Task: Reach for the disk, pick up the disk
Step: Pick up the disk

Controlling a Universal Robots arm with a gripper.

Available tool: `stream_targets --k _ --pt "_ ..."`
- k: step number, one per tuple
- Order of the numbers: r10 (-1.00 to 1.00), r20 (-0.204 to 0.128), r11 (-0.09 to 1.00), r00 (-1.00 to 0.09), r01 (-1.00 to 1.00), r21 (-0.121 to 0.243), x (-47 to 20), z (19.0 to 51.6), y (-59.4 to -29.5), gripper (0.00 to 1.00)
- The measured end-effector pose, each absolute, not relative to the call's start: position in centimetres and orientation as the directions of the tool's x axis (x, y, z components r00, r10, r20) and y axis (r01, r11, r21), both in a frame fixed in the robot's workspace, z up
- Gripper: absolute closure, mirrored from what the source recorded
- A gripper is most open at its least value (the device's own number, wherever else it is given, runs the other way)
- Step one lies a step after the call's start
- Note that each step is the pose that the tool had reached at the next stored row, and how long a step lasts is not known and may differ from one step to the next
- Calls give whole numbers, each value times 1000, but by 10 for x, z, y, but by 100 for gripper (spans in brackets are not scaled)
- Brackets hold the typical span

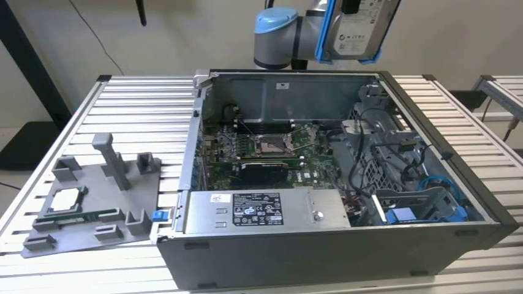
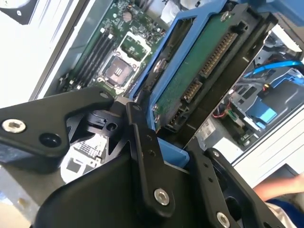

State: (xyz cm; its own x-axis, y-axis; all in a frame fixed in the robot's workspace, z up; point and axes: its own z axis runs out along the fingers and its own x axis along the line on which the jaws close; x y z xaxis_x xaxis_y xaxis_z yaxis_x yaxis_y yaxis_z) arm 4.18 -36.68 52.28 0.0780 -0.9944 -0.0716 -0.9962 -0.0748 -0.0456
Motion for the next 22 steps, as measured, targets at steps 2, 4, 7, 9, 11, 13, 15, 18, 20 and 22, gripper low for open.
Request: stream_targets --k 2,4,7,9,11,13,15,18,20,22 --pt "-994 -71 -75 78 -996 -46 44 527 -367 100" --pt "-994 -71 -75 78 -996 -45 46 528 -367 100" --pt "-994 -72 -75 78 -996 -45 46 527 -367 100" --pt "-994 -72 -75 78 -996 -45 46 528 -367 100" --pt "-994 -72 -75 78 -996 -45 48 528 -367 100" --pt "-994 -72 -75 78 -996 -44 54 528 -368 100" --pt "-994 -72 -75 78 -996 -42 60 527 -370 100" --pt "-994 -72 -75 78 -996 -40 70 527 -373 100" --pt "-994 -72 -75 78 -996 -40 75 527 -375 100" --pt "-994 -72 -75 78 -996 -39 78 527 -379 100"
